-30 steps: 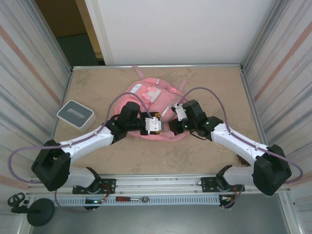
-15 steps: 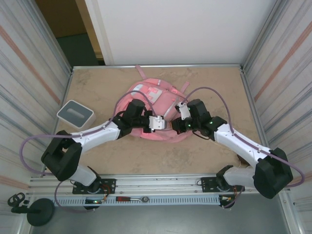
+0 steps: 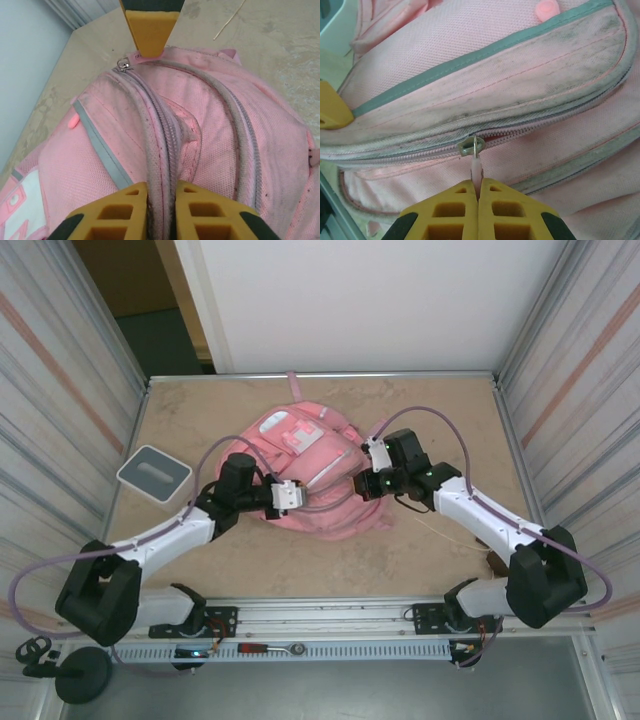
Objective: Pack the student bag
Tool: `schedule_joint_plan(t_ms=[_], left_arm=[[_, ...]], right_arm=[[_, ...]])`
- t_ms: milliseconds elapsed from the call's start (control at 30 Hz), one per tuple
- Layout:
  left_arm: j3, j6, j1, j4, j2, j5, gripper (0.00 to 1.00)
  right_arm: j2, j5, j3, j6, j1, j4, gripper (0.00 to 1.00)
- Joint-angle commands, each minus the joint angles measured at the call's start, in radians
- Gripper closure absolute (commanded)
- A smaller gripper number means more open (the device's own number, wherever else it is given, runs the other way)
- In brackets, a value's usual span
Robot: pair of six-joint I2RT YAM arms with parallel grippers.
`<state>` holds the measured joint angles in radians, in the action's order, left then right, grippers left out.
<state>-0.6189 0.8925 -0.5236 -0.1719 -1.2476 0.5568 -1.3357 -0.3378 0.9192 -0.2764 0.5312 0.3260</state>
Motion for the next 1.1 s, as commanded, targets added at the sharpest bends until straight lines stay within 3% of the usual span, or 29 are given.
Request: schedule_joint_plan(t_ms=[0, 67, 167, 267, 433, 567, 767, 1000, 1067], left_arm=[[0.010, -0.079, 0.031, 0.007, 0.063, -0.049, 0.71], [-0.015, -0.127, 0.006, 0.048, 0.085, -0.057, 0.55], [-0.044, -0.183, -0.059, 0.072, 0.100, -0.102, 0.43], [-0.080, -0.235, -0.146, 0.080, 0.075, -0.208, 0.37], [-0.175, -0.279, -0.244, 0.127, -0.047, -0.381, 0.37], [-0.225, -0.301, -0.251, 0.139, -0.133, -0.423, 0.42], [-0.242, -0.290, -0.248, 0.160, -0.171, -0.428, 0.59], [-0.240, -0.295, -0.193, 0.213, -0.142, -0.342, 0.98], [-0.224, -0.291, -0.179, 0.207, -0.114, -0.306, 1.00]], right_arm=[[-0.011, 0.046, 0.021, -0.005, 0.019, 0.010, 1.00], [-0.010, 0.031, 0.016, -0.018, 0.036, -0.019, 1.00], [-0.007, 0.031, 0.012, -0.029, 0.055, -0.037, 1.00], [0.001, 0.036, 0.002, -0.033, 0.062, -0.047, 1.00], [0.026, 0.041, -0.022, -0.041, 0.063, -0.072, 1.00], [0.039, 0.046, -0.037, -0.044, 0.062, -0.078, 1.00], [0.045, 0.059, -0.066, -0.049, 0.054, -0.089, 1.00], [0.054, 0.110, -0.074, -0.043, 0.034, -0.072, 1.00], [0.046, 0.158, -0.070, -0.043, 0.026, -0.050, 1.00]])
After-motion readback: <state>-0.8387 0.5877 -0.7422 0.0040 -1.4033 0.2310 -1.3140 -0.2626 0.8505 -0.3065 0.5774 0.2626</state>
